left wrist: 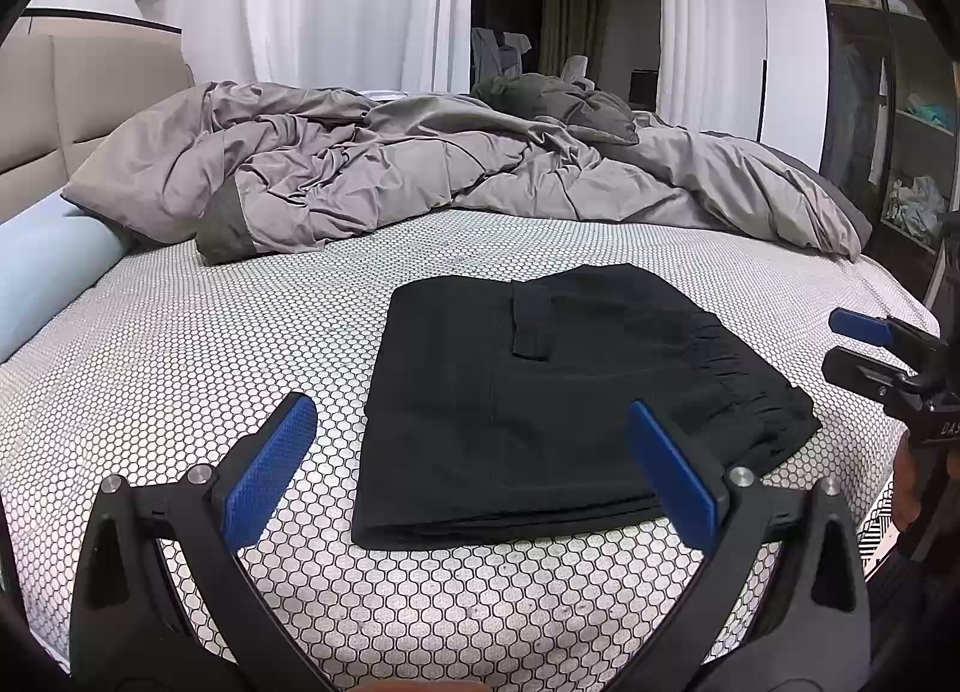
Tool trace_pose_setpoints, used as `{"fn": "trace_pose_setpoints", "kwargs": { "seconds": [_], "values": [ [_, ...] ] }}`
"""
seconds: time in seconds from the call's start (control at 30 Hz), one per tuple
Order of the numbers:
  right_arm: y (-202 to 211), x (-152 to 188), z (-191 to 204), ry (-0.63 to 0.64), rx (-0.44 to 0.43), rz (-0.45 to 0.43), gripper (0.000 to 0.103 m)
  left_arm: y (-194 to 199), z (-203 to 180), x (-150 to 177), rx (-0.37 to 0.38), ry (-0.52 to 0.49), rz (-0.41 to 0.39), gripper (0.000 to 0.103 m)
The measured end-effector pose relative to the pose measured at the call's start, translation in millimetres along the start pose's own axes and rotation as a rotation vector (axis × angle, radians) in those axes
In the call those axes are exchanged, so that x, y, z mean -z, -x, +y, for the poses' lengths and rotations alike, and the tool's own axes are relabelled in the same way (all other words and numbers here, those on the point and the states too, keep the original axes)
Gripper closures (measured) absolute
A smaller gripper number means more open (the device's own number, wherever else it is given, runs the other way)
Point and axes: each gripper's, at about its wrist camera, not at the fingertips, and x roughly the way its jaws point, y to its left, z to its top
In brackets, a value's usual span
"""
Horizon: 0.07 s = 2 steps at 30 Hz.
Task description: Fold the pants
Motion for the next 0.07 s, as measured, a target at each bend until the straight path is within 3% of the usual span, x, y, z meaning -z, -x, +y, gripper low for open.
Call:
{"fn": "trace_pose_setpoints", "kwargs": {
  "seconds": [0.07],
  "values": [
    [0.0, 0.0, 0.2, 0.001, 0.0, 0.0, 0.0, -0.4, 0.6, -0.1, 0.002, 0.0, 0.001, 0.001]
  ]
}}
